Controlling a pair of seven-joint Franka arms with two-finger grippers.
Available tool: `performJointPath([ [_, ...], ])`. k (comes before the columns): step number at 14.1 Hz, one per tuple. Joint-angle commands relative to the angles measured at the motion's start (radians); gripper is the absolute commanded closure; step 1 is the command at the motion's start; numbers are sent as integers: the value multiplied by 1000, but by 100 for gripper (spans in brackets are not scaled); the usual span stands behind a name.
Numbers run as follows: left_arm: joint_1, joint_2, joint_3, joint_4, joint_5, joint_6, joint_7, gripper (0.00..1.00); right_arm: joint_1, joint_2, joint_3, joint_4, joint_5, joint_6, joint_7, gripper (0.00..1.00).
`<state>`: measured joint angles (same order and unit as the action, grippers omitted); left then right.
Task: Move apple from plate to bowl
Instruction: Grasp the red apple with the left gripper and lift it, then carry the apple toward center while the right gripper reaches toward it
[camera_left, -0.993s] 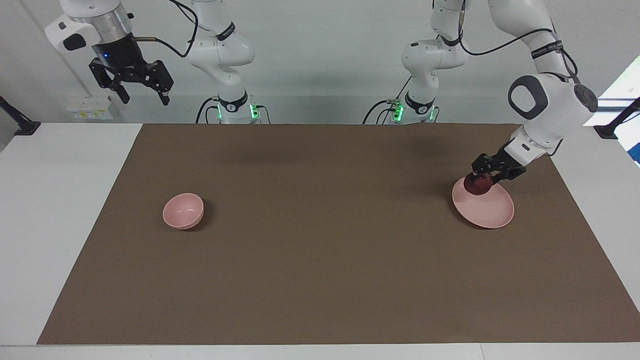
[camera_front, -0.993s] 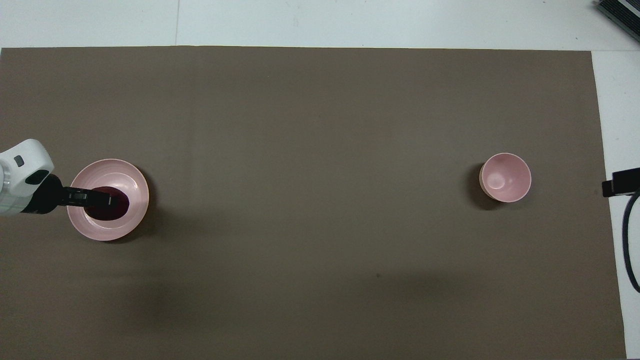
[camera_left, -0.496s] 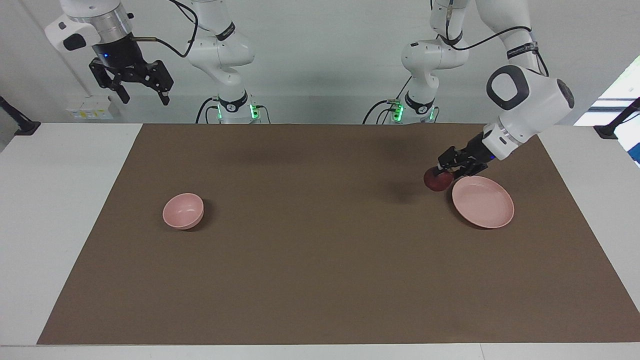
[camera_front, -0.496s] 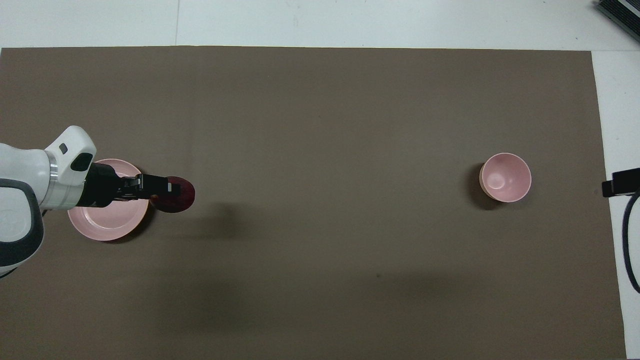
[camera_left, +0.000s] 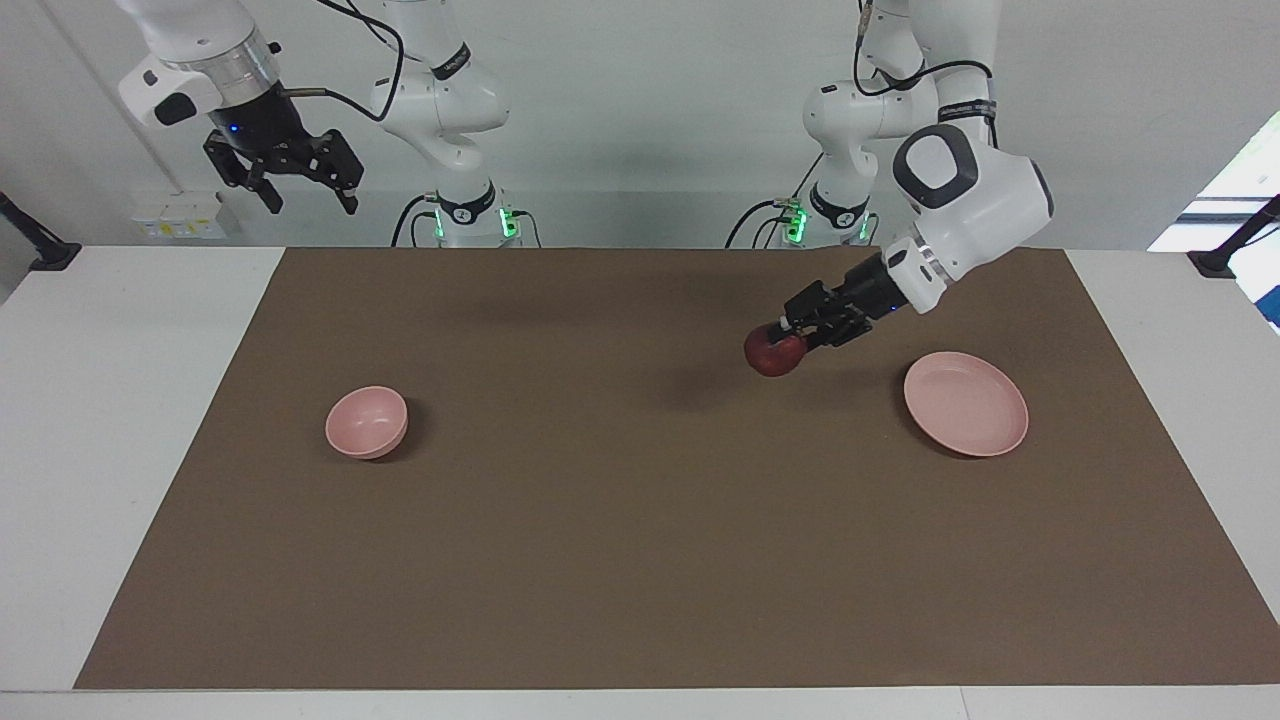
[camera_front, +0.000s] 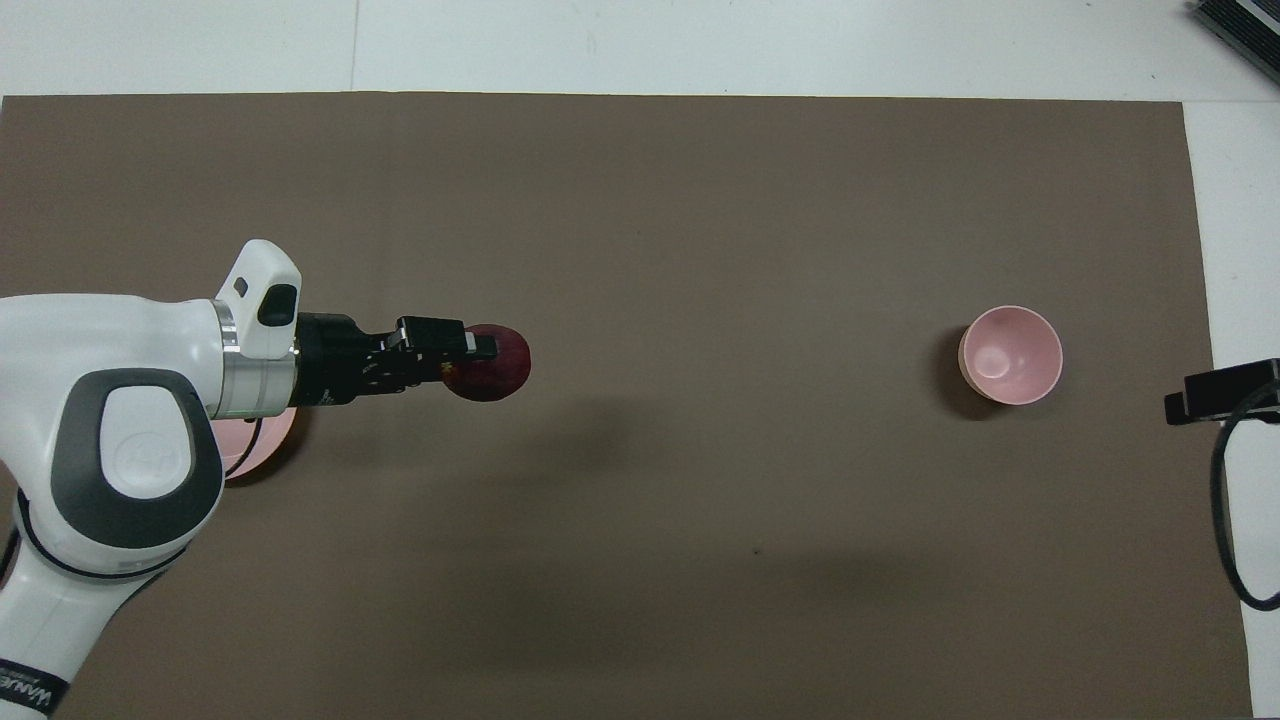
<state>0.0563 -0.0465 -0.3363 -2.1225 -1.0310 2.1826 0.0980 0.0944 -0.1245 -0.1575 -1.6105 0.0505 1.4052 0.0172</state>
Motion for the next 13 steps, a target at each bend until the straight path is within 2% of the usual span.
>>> performJointPath([
  [1,-3,-7,-67,-1,-139,95,-18,100,-18,-20,7,-72,92,26,44,0],
  [4,-3,-7,-179,-1,-283,233,-18,100,-2,-18,7,-114,207,90,102,0],
  [7,-3,-4,-272,3,-437,374,-17,100,42,15,7,-114,314,101,319,0],
  [9,-1,2,-344,15,-484,451,-17,100,67,42,7,-111,405,115,462,0],
  [13,-1,5,-412,35,-538,546,-17,100,73,129,12,-97,596,123,657,0],
])
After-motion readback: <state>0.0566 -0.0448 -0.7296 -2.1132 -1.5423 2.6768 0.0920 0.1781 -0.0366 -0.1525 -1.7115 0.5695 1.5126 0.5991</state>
